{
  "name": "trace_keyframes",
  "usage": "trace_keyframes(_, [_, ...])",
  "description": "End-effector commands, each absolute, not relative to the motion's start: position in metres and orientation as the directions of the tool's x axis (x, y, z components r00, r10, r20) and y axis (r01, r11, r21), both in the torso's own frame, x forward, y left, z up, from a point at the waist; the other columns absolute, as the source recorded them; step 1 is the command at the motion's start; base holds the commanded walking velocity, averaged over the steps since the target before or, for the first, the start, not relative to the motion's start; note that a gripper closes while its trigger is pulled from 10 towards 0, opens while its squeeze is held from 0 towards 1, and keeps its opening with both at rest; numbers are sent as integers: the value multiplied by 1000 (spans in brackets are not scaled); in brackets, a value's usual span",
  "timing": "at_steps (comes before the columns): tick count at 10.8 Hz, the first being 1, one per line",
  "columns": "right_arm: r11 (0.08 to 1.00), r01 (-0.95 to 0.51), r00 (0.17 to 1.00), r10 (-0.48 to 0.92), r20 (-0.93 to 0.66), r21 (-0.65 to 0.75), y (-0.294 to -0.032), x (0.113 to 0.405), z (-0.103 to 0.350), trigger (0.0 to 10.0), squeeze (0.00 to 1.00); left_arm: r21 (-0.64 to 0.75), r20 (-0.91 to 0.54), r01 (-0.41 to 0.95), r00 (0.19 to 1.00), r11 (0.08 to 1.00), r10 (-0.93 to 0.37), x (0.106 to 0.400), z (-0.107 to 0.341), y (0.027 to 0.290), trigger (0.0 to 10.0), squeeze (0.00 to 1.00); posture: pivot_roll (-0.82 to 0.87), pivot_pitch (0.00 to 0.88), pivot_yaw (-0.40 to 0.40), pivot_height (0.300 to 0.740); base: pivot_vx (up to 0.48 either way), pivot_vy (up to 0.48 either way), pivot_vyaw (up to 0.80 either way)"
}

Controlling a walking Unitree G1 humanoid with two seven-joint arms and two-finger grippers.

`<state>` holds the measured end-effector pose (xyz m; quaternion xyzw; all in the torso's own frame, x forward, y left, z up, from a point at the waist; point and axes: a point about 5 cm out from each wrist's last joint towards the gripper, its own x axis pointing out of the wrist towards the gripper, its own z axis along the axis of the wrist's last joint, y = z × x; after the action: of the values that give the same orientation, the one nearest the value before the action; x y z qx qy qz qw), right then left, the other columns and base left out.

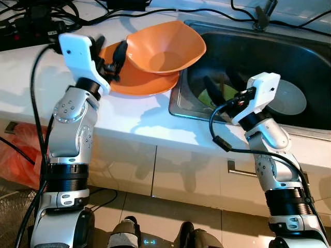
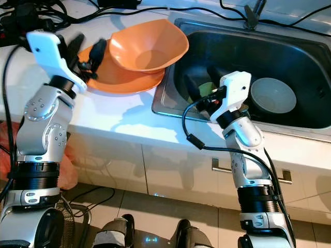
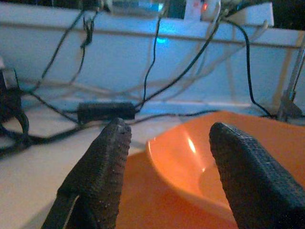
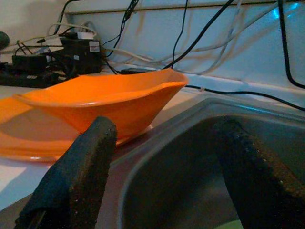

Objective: Kitchen organization

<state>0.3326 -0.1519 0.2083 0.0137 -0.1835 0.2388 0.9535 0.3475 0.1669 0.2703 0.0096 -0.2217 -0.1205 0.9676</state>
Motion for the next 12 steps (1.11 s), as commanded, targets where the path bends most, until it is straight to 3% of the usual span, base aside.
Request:
trace_keyframes(1, [894, -446, 828, 428, 363, -35, -156, 334, 211, 10000, 0, 105, 440, 218, 865, 970, -242, 343, 269, 163, 10000, 1000, 208, 196, -69, 740, 0, 0, 0])
trace_keyframes(5, [902, -432, 839, 402, 366, 0, -158, 338, 218, 10000, 0, 151, 469, 163, 857, 975, -216, 336, 262, 160, 10000, 1000, 207, 199, -80, 740, 0, 0, 0])
trace_keyframes(6, [901, -433, 840, 402, 364, 4, -158, 338, 218, 10000, 0, 168, 472, 162, 853, 972, -224, 334, 261, 157, 10000, 0, 208, 198, -81, 740, 0, 0, 0])
trace_keyframes(7, [902, -433, 840, 401, 367, 6, -158, 339, 220, 10000, 0, 165, 476, 154, 853, 974, -215, 333, 259, 156, 10000, 0, 206, 198, -84, 740, 0, 0, 0])
trace_keyframes(8, [902, -432, 839, 399, 368, 6, -158, 339, 221, 10000, 0, 148, 482, 144, 853, 978, -199, 333, 258, 157, 10000, 1000, 206, 199, -85, 740, 0, 0, 0])
trace_keyframes(9, [900, -435, 837, 400, 374, 12, -158, 339, 223, 10000, 0, 144, 484, 131, 855, 981, -185, 333, 257, 160, 10000, 1000, 208, 199, -86, 740, 0, 0, 0])
trace_keyframes(10, [899, -437, 837, 401, 374, 14, -158, 340, 223, 10000, 0, 141, 486, 129, 855, 982, -182, 332, 257, 160, 10000, 0, 208, 197, -86, 740, 0, 0, 0])
trace_keyframes(12, [898, -439, 837, 399, 374, 26, -156, 340, 225, 10000, 0, 97, 482, 157, 857, 983, -184, 327, 247, 161, 10000, 0, 204, 191, -84, 740, 0, 0, 0])
